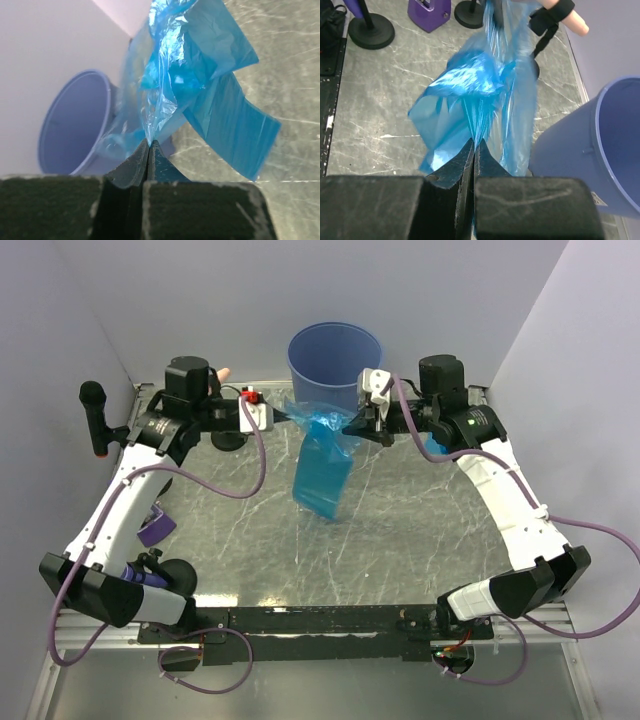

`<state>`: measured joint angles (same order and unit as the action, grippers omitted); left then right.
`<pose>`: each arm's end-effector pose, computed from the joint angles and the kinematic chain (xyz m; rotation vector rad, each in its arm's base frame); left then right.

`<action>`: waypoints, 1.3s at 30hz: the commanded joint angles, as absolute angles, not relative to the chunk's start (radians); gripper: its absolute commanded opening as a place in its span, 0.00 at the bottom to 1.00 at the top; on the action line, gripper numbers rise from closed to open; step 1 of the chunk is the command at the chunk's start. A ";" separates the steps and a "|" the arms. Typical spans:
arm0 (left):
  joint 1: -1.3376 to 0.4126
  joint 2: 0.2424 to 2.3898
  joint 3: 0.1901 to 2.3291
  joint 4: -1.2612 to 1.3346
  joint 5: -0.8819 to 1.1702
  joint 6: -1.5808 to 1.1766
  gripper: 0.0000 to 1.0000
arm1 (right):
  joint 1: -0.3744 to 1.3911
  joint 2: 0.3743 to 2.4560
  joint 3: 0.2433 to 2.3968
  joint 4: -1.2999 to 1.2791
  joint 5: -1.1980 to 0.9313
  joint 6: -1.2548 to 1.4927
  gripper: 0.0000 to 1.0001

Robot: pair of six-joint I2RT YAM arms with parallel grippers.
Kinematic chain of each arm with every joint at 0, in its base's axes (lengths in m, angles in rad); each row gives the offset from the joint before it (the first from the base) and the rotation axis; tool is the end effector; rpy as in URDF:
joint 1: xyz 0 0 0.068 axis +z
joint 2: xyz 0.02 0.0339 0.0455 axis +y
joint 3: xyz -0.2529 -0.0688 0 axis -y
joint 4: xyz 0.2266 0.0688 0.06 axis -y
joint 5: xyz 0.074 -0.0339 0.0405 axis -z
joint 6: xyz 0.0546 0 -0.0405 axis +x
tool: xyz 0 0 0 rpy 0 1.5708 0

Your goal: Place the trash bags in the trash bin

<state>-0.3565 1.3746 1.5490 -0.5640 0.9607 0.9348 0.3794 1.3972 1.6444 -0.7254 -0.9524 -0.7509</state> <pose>0.2476 -0.1399 0.4200 1.5147 1.0121 -0.5302 0.2391 0.1432 0.4276 -1.4534 1.2285 0.7166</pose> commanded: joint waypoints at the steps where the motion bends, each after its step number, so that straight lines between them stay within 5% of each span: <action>1: -0.337 1.374 1.608 -0.569 0.979 0.985 0.00 | 0.357 1.356 1.643 -0.709 -0.982 -0.770 0.00; 13: -0.282 1.442 1.704 -0.601 0.995 1.063 0.01 | 0.319 1.327 1.649 -0.739 -0.950 -0.854 0.00; 17: -0.304 1.448 1.718 -0.508 1.094 0.893 0.30 | 0.347 1.331 1.664 -0.721 -0.956 -0.856 0.00; 22: -0.360 1.471 1.776 -0.529 1.146 0.848 0.36 | 0.411 1.362 1.723 -0.781 -0.910 -0.997 0.00; 26: -0.382 1.523 1.873 -0.696 1.180 0.934 0.26 | 0.436 1.388 1.762 -0.781 -0.900 -1.008 0.00; 34: -0.380 1.609 2.095 -1.131 1.112 1.152 0.20 | 0.457 1.416 1.790 -0.684 -0.804 -0.937 0.00; 39: -0.380 1.618 2.120 -1.363 1.039 1.334 0.39 | 0.463 1.431 1.799 -0.650 -0.773 -0.907 0.00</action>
<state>-0.3805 1.6211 2.0796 -1.1042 1.0725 1.1397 0.4503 1.4136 1.7367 -0.7185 -0.7979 -0.9314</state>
